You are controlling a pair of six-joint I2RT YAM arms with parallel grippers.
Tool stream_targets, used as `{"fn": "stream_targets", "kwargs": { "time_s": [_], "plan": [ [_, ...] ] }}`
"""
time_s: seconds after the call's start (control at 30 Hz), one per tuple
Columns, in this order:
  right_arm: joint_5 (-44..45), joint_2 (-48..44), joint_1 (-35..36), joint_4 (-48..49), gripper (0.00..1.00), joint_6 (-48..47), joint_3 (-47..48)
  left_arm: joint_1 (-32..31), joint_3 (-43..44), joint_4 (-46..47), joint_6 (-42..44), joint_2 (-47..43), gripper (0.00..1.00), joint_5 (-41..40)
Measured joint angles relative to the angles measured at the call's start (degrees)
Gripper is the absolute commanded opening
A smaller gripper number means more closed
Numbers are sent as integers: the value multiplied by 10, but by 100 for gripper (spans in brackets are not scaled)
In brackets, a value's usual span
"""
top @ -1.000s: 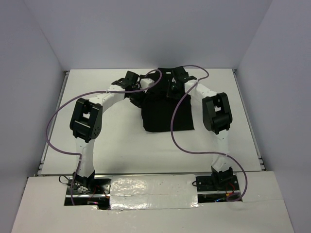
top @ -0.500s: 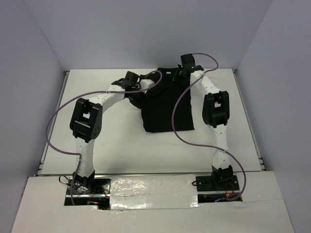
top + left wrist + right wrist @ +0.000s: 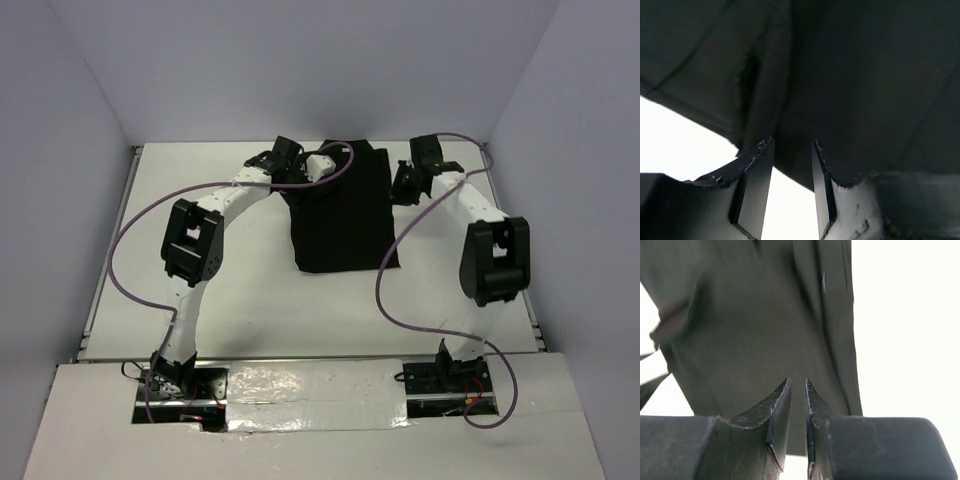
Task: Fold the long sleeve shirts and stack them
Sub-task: Fold the shirt
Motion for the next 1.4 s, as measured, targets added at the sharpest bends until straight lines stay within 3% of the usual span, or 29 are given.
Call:
{"fn": "stream_targets", "kwargs": {
  "time_s": [0.23, 0.63, 1.07, 1.4],
  "plan": [
    [-30, -165, 5, 28, 22, 16, -210, -12, 11, -15, 17, 17, 49, 18],
    [-63, -204, 19, 75, 19, 66, -383, -53, 46, 24, -4, 48, 47, -14],
    [-87, -166, 0, 95, 17, 97, -405, -36, 66, 63, -19, 94, 47, -122],
    [-85, -166, 0, 94, 17, 97, -405, -18, 95, 88, -32, 96, 52, -152]
  ]
}}
